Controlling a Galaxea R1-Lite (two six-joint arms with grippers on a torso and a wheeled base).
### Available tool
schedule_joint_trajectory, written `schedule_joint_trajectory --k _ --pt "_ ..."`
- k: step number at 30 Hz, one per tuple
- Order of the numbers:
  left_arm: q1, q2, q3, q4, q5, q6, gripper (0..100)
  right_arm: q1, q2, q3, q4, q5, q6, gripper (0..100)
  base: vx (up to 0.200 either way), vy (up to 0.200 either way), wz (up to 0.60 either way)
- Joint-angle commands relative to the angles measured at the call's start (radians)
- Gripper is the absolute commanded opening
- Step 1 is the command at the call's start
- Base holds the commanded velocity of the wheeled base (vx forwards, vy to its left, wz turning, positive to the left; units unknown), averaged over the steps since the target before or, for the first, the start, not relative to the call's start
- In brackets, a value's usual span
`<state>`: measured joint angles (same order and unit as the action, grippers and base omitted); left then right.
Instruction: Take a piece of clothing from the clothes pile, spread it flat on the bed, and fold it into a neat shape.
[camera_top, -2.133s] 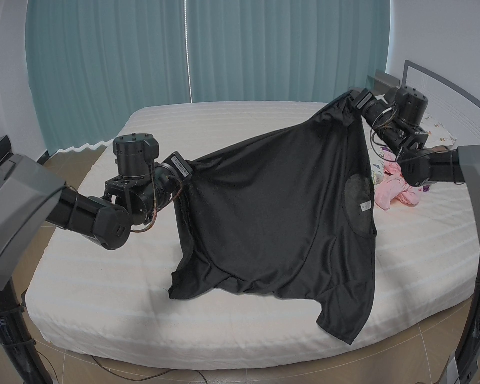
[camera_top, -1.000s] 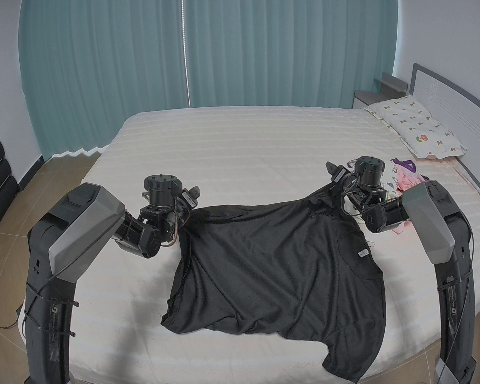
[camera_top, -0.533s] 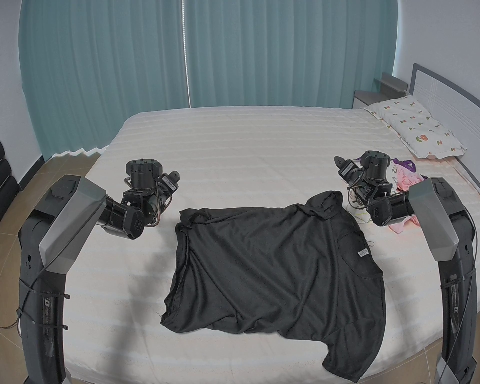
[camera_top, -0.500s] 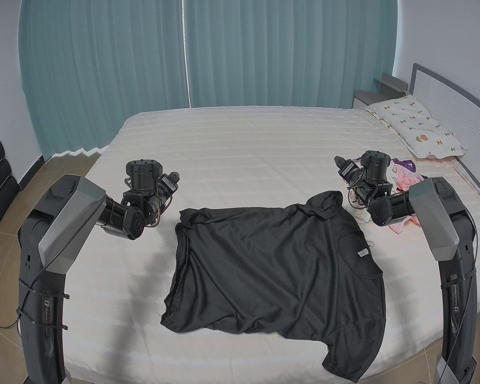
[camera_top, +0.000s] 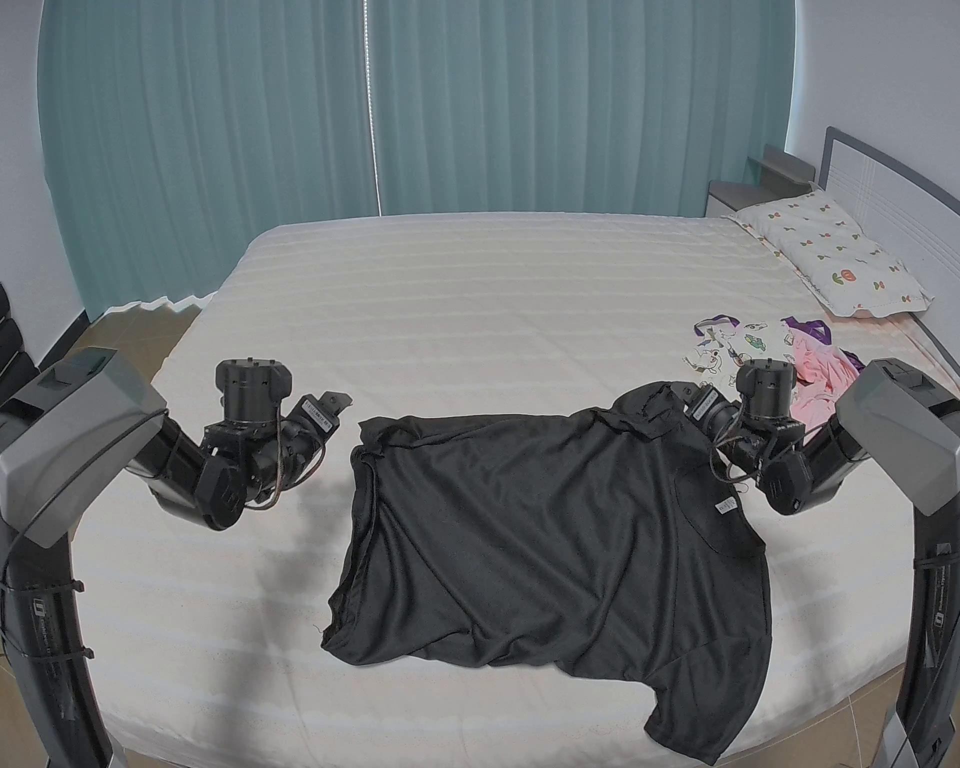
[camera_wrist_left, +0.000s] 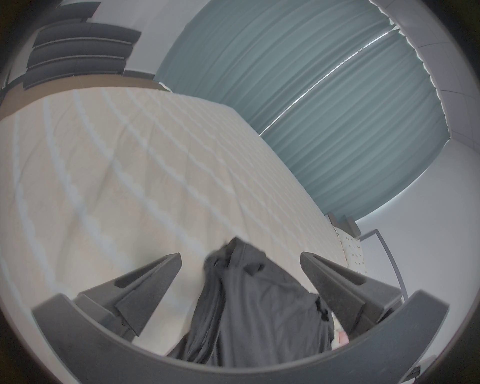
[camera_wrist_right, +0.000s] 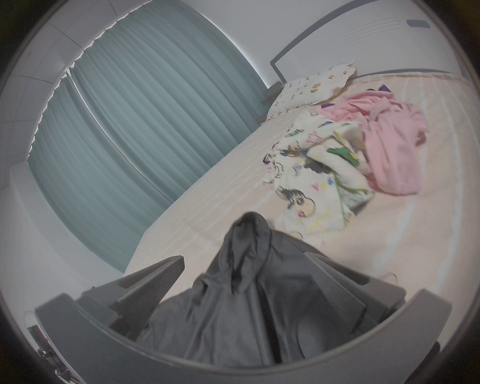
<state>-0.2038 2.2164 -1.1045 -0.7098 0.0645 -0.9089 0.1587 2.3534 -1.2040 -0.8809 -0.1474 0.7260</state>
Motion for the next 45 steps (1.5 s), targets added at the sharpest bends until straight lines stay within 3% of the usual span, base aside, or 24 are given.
schedule_joint_trajectory --k 1,4,9,12,17,29,37,45 --pt "-0.002 -0.248 0.482 -0.211 -0.181 -0.047 100 0.012 -0.224 0.518 -0.314 0.075 0.055 100 0.000 0.000 0.00" --pt "-0.008 -0.230 0.534 -0.289 -0.189 -0.034 100 0.005 -0.233 0.640 -0.369 0.086 0.098 100 0.000 0.000 0.00" --pt "-0.009 -0.219 0.624 -0.293 -0.178 -0.022 100 0.005 -0.210 0.684 -0.400 0.112 0.105 100 0.000 0.000 0.00" --pt "-0.009 -0.218 0.701 -0.298 -0.189 0.044 100 0.013 -0.203 0.701 -0.400 0.115 0.105 100 0.000 0.000 0.00" --pt "-0.051 -0.230 0.716 -0.298 -0.186 0.047 100 0.012 -0.200 0.722 -0.421 0.108 0.096 100 0.000 0.000 0.00" --pt "-0.118 -0.227 0.758 -0.298 -0.178 0.068 100 0.008 -0.194 0.781 -0.440 0.115 0.067 100 -0.200 0.000 0.00" --pt "-0.151 -0.172 0.747 -0.303 -0.155 0.076 100 0.016 -0.181 0.781 -0.455 0.115 0.059 100 0.000 0.000 0.00" --pt "-0.152 -0.061 0.719 -0.441 -0.101 0.082 100 0.028 -0.210 0.781 -0.457 0.117 0.026 100 0.000 0.000 0.00"
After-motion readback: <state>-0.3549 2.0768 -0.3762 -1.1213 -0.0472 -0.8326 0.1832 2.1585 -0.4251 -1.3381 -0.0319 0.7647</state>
